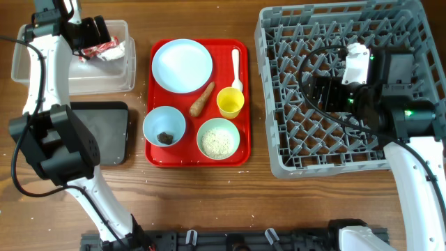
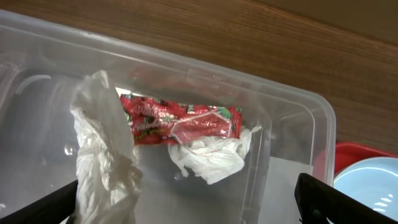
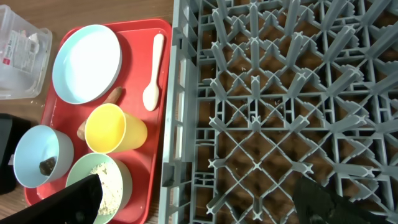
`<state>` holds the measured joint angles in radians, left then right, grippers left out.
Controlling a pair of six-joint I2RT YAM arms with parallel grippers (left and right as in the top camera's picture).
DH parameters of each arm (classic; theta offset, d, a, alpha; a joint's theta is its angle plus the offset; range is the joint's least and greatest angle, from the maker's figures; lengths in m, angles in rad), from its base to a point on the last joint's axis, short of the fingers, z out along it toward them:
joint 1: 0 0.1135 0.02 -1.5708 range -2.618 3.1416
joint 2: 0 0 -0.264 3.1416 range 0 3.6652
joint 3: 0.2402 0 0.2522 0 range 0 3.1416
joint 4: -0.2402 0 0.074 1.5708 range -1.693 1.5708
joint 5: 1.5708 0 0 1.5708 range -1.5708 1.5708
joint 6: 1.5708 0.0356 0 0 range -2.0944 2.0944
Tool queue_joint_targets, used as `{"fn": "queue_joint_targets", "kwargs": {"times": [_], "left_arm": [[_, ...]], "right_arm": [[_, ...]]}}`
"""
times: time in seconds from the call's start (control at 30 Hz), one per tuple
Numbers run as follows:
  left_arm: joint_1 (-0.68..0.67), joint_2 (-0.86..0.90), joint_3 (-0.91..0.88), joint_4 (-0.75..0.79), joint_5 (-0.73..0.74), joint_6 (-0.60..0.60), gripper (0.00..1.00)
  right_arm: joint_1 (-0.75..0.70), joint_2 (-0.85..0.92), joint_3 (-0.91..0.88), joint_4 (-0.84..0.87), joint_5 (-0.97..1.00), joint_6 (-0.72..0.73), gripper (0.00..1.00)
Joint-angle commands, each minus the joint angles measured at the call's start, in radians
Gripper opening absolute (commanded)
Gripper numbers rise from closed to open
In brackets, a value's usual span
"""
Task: Sort waste into correct bins and load items into the dishwasher rack
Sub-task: 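Grasp the blue bowl with left gripper and tip its dark food onto black tray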
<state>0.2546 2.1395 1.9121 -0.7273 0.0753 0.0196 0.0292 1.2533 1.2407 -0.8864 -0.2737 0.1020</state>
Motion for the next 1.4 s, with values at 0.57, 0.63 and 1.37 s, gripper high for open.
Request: {"fn": "queue_joint_targets", "kwargs": {"times": [0.57, 0.63, 1.37], "left_arm": [[-0.103, -0.334, 0.000, -0.560, 0.172, -0.010, 0.82], [-0.142, -0.394, -0.001, -0.722, 0.167, -0.002, 0.80], [-0.547, -0.383, -0.866, 0.036, 0.042, -0.163, 0.04]], "right_arm": [[0.001, 0.009, 0.022, 0.001, -0.019, 0.010, 1.00], [0.001, 0.009, 0.022, 0.001, -0.020, 0.010, 1.00], [0.002, 0.021, 0.016, -0.001, -0.020, 0.040, 1.00]]}}
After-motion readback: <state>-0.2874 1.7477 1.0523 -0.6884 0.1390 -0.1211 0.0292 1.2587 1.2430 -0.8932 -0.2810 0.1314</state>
